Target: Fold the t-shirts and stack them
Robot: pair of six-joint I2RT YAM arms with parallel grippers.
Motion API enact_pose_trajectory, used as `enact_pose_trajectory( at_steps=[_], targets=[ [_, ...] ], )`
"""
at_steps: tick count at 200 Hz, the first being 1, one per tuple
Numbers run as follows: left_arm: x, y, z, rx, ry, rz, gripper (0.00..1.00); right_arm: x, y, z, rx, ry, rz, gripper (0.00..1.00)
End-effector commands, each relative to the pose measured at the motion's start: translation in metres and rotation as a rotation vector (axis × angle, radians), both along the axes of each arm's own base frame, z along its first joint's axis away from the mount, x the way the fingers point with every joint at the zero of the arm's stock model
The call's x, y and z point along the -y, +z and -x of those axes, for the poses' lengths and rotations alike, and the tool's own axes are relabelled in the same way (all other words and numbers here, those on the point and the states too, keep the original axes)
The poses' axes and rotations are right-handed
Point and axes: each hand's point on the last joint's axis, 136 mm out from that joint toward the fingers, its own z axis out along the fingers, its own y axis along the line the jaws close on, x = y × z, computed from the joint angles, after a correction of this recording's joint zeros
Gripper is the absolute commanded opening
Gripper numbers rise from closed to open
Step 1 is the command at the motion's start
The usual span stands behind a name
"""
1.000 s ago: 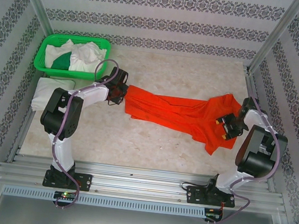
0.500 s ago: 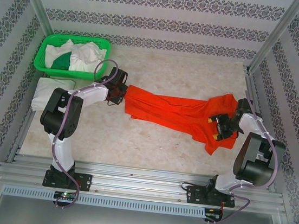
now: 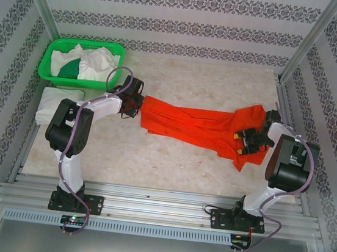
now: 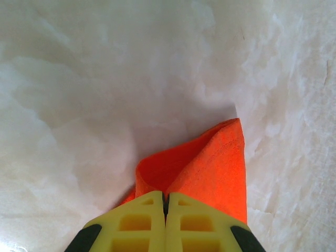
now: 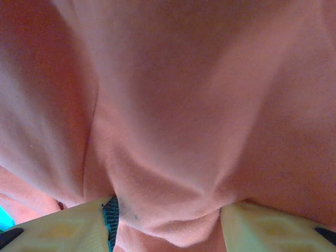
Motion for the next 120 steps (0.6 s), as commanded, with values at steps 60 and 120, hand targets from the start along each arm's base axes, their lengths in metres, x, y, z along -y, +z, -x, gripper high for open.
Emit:
enact_pose_trajectory(
  at_steps=[60,120],
  targets=[
    [-0.008,0.002,-0.003,0.014,0.028,-0.012,0.0,0.005,0.03,0.003,0.033,0.034,0.047,0.15],
    [-0.005,0.002,-0.006,0.013,0.01,-0.01,0.0,0.004,0.049,-0.003,0.114,0.034,0.053,0.0]
  ],
)
